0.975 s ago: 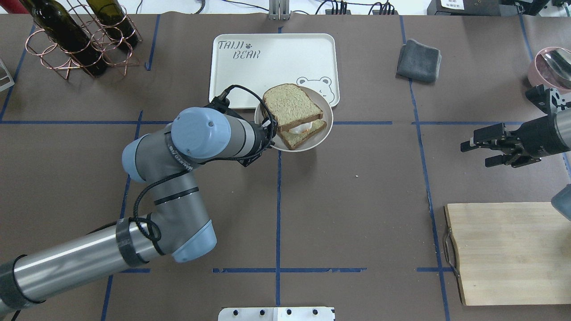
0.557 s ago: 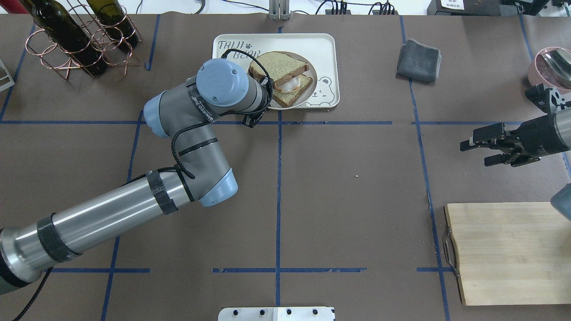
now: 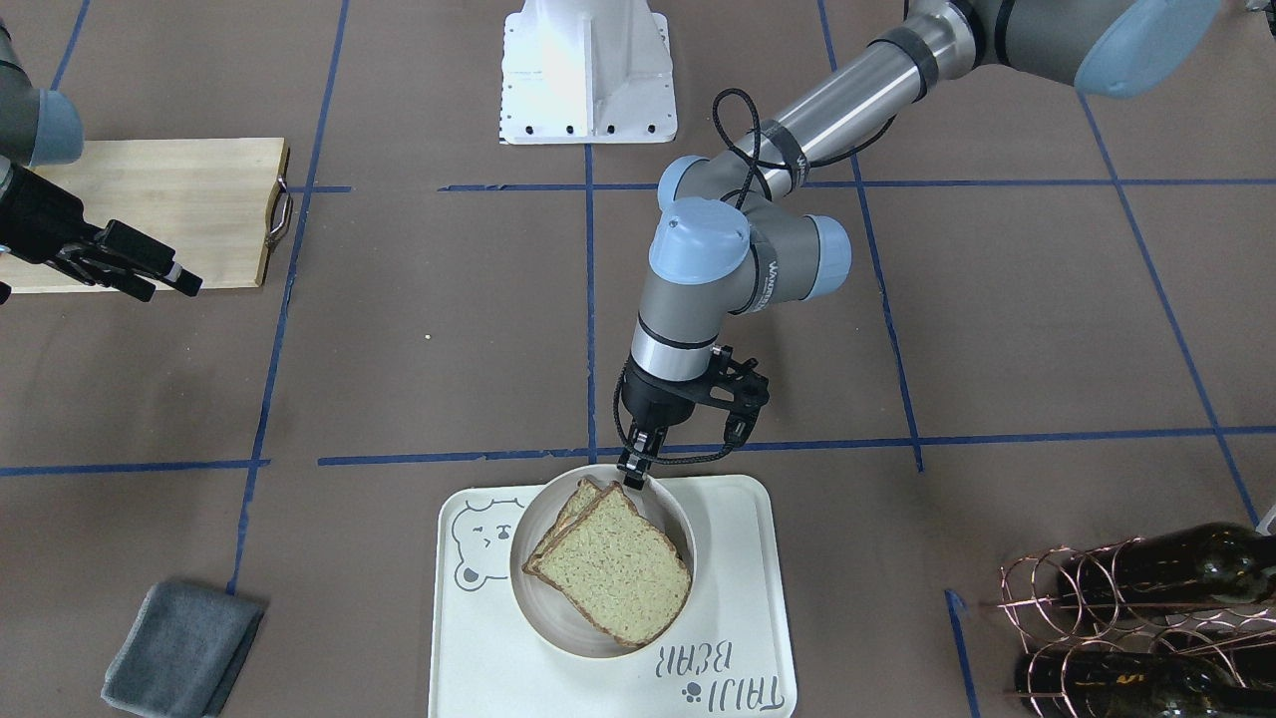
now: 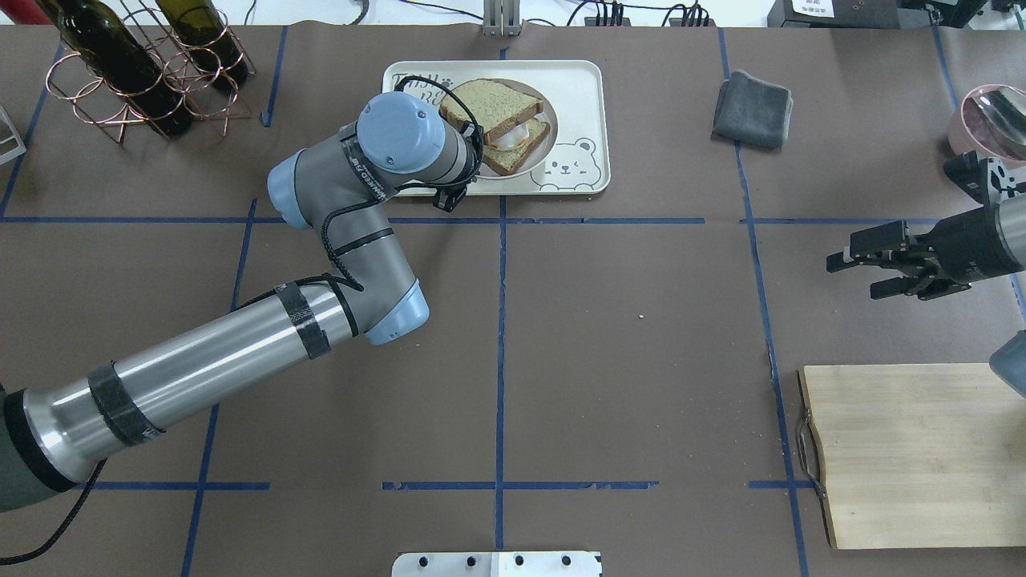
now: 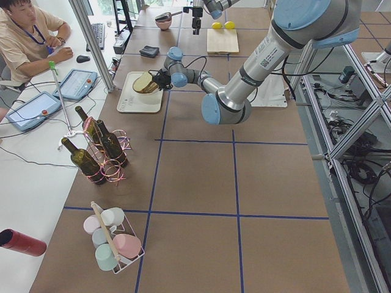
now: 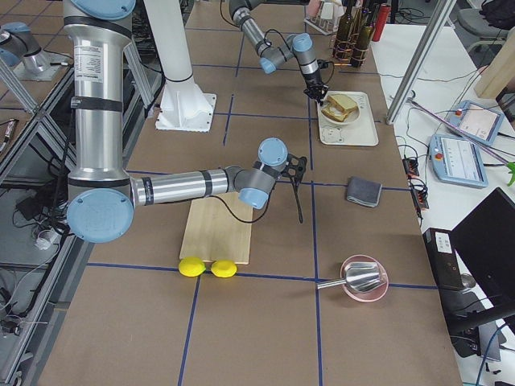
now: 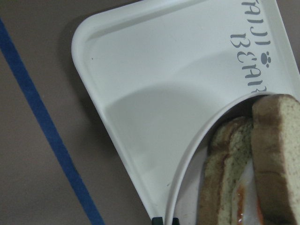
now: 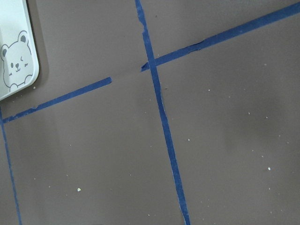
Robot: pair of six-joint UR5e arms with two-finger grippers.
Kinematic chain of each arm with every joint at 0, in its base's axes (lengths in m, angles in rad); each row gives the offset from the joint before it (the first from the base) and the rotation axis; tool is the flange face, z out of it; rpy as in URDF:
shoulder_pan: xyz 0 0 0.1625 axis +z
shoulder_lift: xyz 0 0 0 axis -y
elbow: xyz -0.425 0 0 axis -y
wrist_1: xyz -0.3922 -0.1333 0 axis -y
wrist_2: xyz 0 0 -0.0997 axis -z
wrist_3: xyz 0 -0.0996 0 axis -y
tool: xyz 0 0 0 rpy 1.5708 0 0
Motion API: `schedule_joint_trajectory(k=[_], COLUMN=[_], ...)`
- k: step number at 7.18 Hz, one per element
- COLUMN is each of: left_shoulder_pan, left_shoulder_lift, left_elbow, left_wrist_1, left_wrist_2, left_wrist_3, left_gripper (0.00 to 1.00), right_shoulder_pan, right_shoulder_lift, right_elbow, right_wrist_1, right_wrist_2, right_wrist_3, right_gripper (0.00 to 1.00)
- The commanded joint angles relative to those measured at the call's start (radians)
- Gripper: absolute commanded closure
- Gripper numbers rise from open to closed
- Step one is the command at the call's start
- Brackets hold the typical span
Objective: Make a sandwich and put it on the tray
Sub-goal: 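Lower the plate onto the tray and open the left gripper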
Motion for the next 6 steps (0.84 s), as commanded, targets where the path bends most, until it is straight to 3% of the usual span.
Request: schedule_joint_trajectory(k=[1,2,3,5,6], left_shoulder_pan=[-0.001,-0.001,-0.001,-0.002,-0.002], left_shoulder_lift=[-0.002,-0.010,-0.009,0.001,0.080], left_elbow=[0.036,0.036,0.036,-0.003,-0.124], left_wrist_1=[-0.037,-0.037,-0.035,-0.023,0.017], left_wrist_2=[0.002,0.002,0.000,-0.006,-0.009], left_wrist_3=[0.011,0.048,0.113,0.184,0.194], left_gripper=[0.95,0.79,0.70,0.69,0.71], right_shoulder_pan=[0.000,-0.002,-0.002,-0.002,-0.002], right_shoulder_lift=[-0.002,-0.001,-0.001,0.007,0.011], right_elbow=[-0.006,-0.007,-0.007,-0.012,-0.018], right_wrist_1=[0.000,-0.001,-0.001,-0.001,-0.001], right_wrist_2=[0.000,-0.002,-0.002,-0.003,-0.003], right_wrist_3=[-0.001,0.001,0.001,-0.001,-0.002], right_gripper=[0.00,0.00,0.00,0.00,0.00])
